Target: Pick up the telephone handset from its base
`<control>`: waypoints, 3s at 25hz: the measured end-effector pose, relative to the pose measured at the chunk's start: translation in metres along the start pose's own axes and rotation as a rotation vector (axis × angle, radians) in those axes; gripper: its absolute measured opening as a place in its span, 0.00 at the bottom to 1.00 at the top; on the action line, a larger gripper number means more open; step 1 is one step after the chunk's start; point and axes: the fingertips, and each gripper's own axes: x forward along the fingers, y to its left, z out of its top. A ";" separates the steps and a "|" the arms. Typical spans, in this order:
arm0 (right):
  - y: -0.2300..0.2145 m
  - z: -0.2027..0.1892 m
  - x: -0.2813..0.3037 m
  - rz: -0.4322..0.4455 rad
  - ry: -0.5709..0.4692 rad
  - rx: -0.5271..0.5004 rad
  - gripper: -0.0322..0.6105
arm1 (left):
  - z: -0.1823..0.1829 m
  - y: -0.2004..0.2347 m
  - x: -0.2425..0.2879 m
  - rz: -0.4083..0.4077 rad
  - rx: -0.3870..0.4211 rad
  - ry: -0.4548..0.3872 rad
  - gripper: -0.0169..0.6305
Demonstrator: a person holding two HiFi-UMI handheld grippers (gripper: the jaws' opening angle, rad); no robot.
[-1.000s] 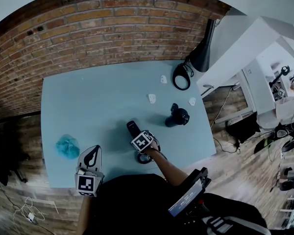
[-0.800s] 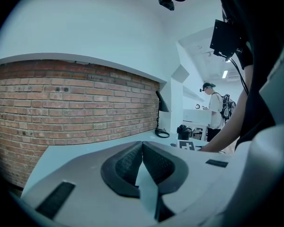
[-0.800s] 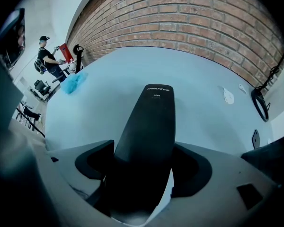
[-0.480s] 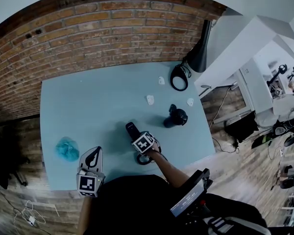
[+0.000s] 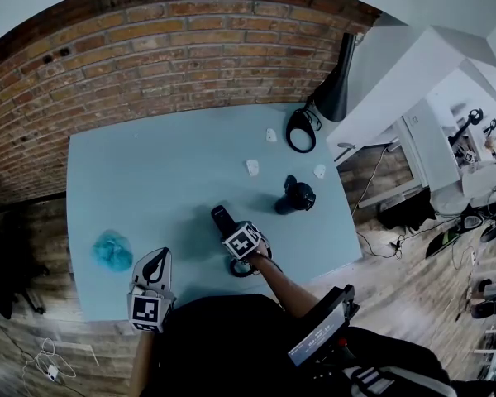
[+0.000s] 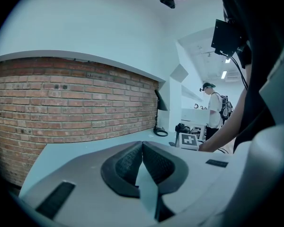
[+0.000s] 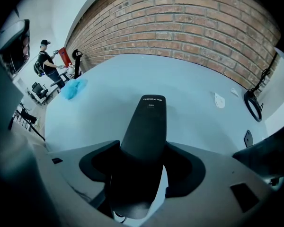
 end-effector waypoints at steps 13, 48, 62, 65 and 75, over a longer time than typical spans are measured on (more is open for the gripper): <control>-0.002 -0.004 -0.010 0.001 -0.013 0.035 0.47 | -0.002 -0.010 0.006 -0.038 0.007 0.007 0.05; -0.005 0.000 -0.032 0.083 -0.085 0.247 0.43 | -0.005 -0.017 0.017 -0.087 0.016 0.023 0.05; -0.010 0.008 -0.038 0.136 -0.142 0.385 0.43 | -0.008 -0.018 0.023 -0.092 0.011 0.035 0.05; -0.011 0.008 -0.039 0.154 -0.152 0.424 0.43 | -0.009 -0.019 0.023 -0.093 0.010 0.036 0.05; -0.018 0.016 -0.049 0.197 -0.253 0.577 0.43 | -0.012 -0.020 0.023 -0.095 0.007 0.040 0.05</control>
